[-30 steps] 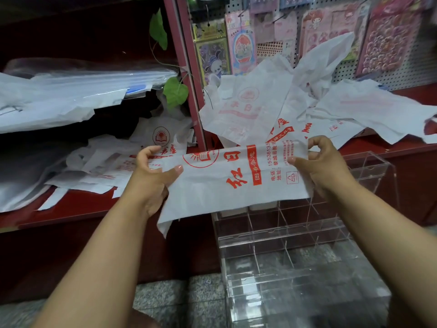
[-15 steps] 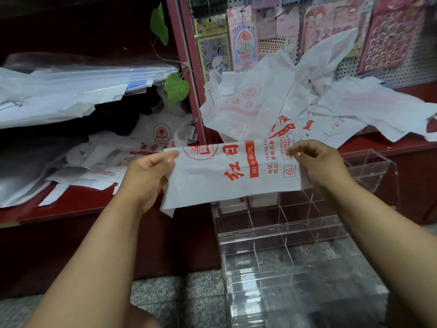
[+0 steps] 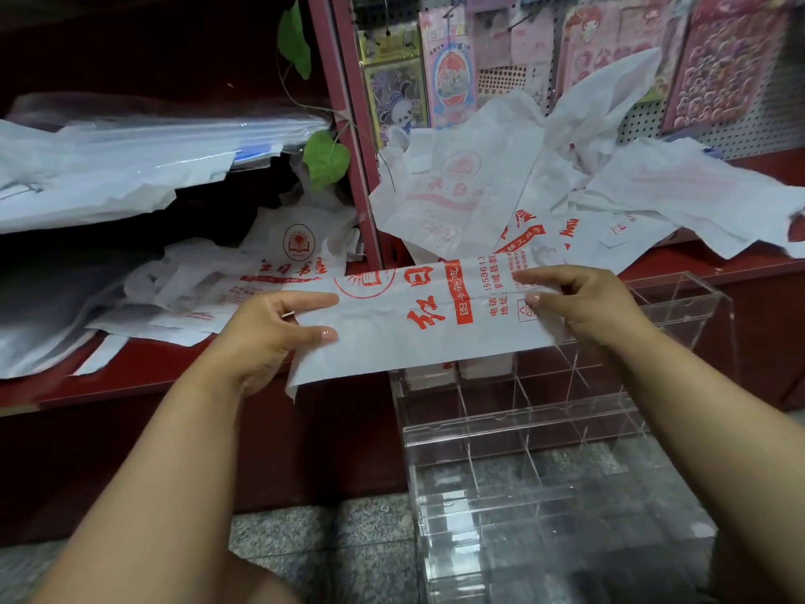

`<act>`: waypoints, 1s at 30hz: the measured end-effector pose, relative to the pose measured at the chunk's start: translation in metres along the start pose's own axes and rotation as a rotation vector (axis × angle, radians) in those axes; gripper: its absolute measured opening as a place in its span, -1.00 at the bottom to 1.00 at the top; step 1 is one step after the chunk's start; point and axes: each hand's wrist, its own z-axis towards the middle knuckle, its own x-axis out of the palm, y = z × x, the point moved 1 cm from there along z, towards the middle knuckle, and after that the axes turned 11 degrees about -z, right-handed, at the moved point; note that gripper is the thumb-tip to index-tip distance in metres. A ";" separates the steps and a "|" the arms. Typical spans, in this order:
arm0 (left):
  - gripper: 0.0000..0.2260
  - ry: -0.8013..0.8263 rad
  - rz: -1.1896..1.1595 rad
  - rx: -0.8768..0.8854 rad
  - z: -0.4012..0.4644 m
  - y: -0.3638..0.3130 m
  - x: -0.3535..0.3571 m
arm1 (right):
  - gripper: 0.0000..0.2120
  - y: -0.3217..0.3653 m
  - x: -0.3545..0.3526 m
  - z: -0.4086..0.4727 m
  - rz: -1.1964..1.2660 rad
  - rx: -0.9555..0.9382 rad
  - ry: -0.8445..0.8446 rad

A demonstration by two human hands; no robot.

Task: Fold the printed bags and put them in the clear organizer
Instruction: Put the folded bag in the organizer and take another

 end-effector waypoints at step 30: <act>-0.77 0.003 0.357 0.051 0.004 0.008 -0.002 | -0.87 0.005 0.001 0.009 -0.053 -0.116 -0.190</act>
